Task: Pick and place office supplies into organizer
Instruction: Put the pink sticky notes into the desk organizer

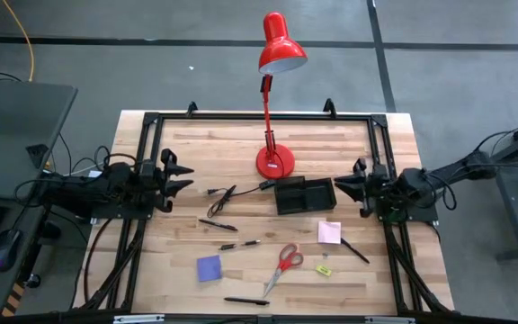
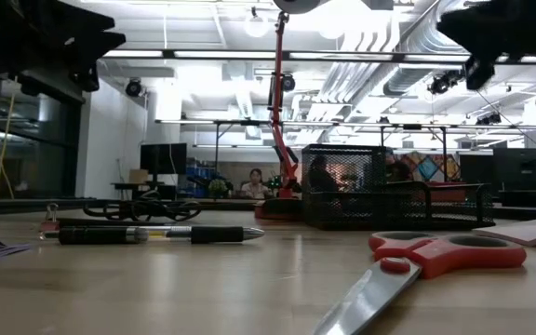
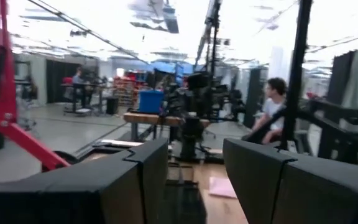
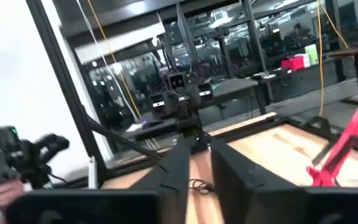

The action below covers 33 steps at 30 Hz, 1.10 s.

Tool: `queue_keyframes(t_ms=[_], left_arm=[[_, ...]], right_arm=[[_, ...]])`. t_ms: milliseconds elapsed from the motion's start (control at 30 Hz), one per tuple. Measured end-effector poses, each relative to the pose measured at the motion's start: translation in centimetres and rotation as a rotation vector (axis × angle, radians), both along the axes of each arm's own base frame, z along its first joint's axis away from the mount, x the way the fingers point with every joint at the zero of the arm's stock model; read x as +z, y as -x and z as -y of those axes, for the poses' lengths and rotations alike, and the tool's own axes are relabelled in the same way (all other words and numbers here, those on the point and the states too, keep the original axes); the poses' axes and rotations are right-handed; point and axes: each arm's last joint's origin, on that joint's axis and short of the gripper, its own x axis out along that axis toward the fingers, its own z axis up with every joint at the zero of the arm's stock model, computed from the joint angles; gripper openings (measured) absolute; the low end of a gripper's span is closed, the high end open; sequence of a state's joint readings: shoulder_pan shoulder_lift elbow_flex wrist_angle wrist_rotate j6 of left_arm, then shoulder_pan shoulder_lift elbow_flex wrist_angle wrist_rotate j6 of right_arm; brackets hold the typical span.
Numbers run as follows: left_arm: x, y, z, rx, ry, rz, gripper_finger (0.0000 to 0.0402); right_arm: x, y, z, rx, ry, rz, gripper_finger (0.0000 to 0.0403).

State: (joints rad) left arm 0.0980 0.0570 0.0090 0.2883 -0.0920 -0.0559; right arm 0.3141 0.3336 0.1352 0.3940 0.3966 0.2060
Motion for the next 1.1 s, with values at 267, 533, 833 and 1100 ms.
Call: queue_keyframes(t_ms=[267,533,833,1100], left_arm=[[-0.3,-0.1,0.0,0.001,-0.011,-0.031,0.0145],[0.6,0.1,0.1,-0.035,-0.041,0.056,0.0145],[0.2,0.0,0.1,-0.035,-0.034,0.014,0.0145],[0.3,0.1,0.1,-0.016,-0.035,0.025,0.0145]], right_arm=[[5.5,-6.7,-2.1,-0.047,0.204,-0.272,0.0173],[7.1,-11.4,-3.4,-0.216,0.02,-0.908,0.0195],[6.5,-14.4,-9.5,-0.177,0.07,-1.157,0.0174],[1.9,-13.6,-14.0,-0.256,0.203,-1.449,0.0155]])
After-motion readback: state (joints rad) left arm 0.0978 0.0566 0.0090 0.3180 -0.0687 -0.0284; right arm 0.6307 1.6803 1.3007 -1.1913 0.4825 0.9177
